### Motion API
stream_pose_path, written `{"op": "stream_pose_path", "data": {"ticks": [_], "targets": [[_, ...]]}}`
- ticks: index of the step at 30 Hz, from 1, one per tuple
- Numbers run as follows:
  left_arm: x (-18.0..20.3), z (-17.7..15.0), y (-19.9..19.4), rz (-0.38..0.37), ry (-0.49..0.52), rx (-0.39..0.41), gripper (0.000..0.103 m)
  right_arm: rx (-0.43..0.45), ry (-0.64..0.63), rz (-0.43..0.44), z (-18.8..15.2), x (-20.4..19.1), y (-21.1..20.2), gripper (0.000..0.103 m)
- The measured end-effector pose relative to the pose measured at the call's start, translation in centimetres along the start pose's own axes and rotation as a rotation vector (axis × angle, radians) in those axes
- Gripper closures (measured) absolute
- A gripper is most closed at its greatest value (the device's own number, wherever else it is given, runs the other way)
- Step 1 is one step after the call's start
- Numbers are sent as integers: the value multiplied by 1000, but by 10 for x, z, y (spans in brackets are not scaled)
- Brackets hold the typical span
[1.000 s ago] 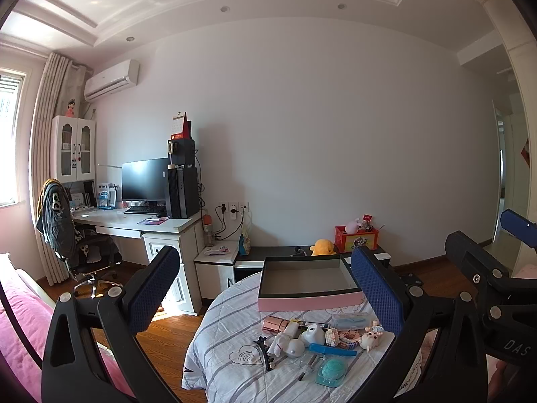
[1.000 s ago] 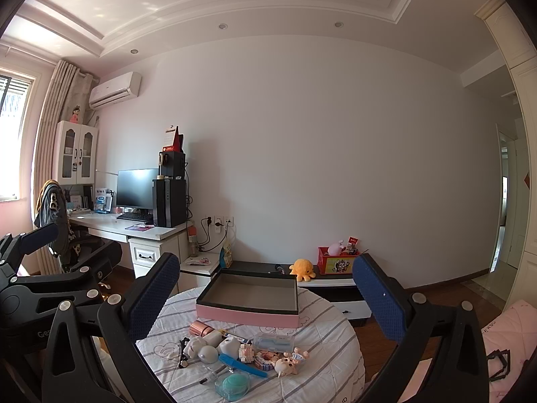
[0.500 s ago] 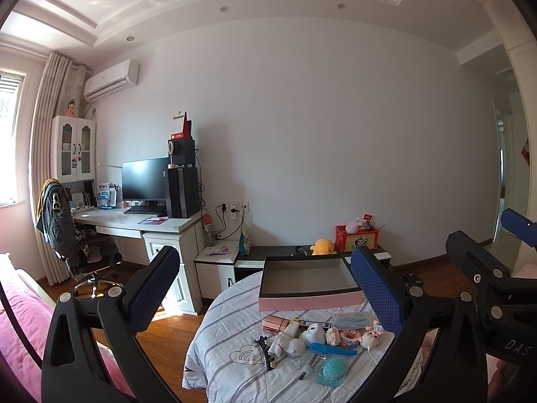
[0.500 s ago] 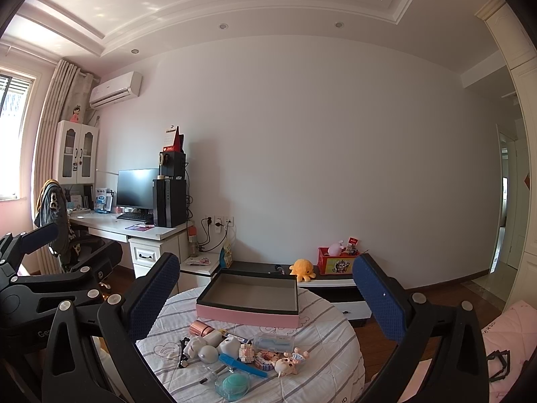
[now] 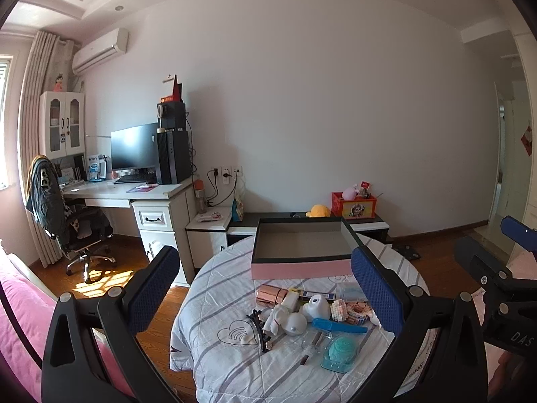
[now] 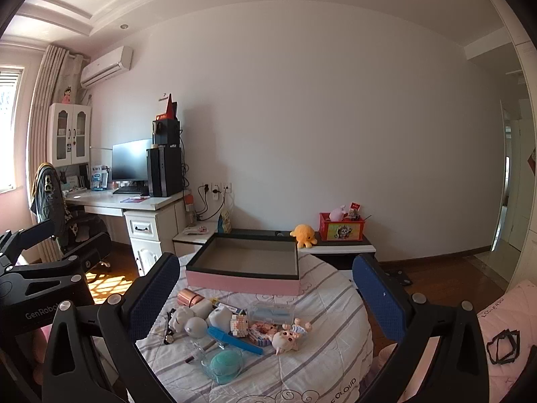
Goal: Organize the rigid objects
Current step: 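Grasp the black hair clip with the left tool while the right tool grasps the pig doll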
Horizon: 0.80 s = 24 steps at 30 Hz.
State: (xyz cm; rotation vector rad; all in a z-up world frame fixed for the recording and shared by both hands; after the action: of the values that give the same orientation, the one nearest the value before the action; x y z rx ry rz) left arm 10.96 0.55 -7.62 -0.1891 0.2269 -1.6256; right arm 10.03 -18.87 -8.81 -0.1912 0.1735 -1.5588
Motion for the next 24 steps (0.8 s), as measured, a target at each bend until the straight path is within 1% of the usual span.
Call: {"op": "stream_pose_path", "data": {"ticks": [2, 4, 6, 9, 11, 13, 15, 17, 19, 24], "targets": [[0, -21, 22, -4, 20, -42, 0, -41, -9, 5, -20, 5, 18, 0], [0, -45, 47, 3, 37, -109, 0, -93, -8, 12, -43, 11, 37, 0], [-3, -73, 71, -11, 44, -181, 0, -149, -6, 16, -66, 18, 55, 0], [-6, -110, 100, -26, 33, -284, 0, -231, 5, 15, -99, 29, 79, 0], [-9, -129, 117, -32, 6, -338, 0, -276, 18, 18, -117, 37, 92, 0], [-10, -142, 127, -46, -5, -368, 0, -313, 20, 16, -132, 43, 103, 0], [-12, -152, 138, -23, 5, -392, 0, -340, 21, 10, -143, 48, 112, 0], [-15, -160, 148, -18, -3, -415, 0, -368, 29, 7, -152, 52, 121, 0], [-18, -167, 158, -20, -13, -445, 0, -389, 37, 4, -159, 55, 130, 0], [-35, -181, 179, 27, -45, -513, 0, -424, 50, -1, -169, 62, 147, 0]]}}
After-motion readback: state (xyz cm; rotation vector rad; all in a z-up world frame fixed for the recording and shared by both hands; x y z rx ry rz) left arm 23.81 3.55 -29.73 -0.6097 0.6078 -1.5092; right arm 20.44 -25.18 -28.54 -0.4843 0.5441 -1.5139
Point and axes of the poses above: each gripper's, at about its wrist camera, not at the fingertips, and y roughly the way its jaws point, x to its right, z to its top, the point moved 5 cm from there along y, roughly the way its jaws point, and after that the axes turned 2 degrees about -z, right-handed, at the moved point
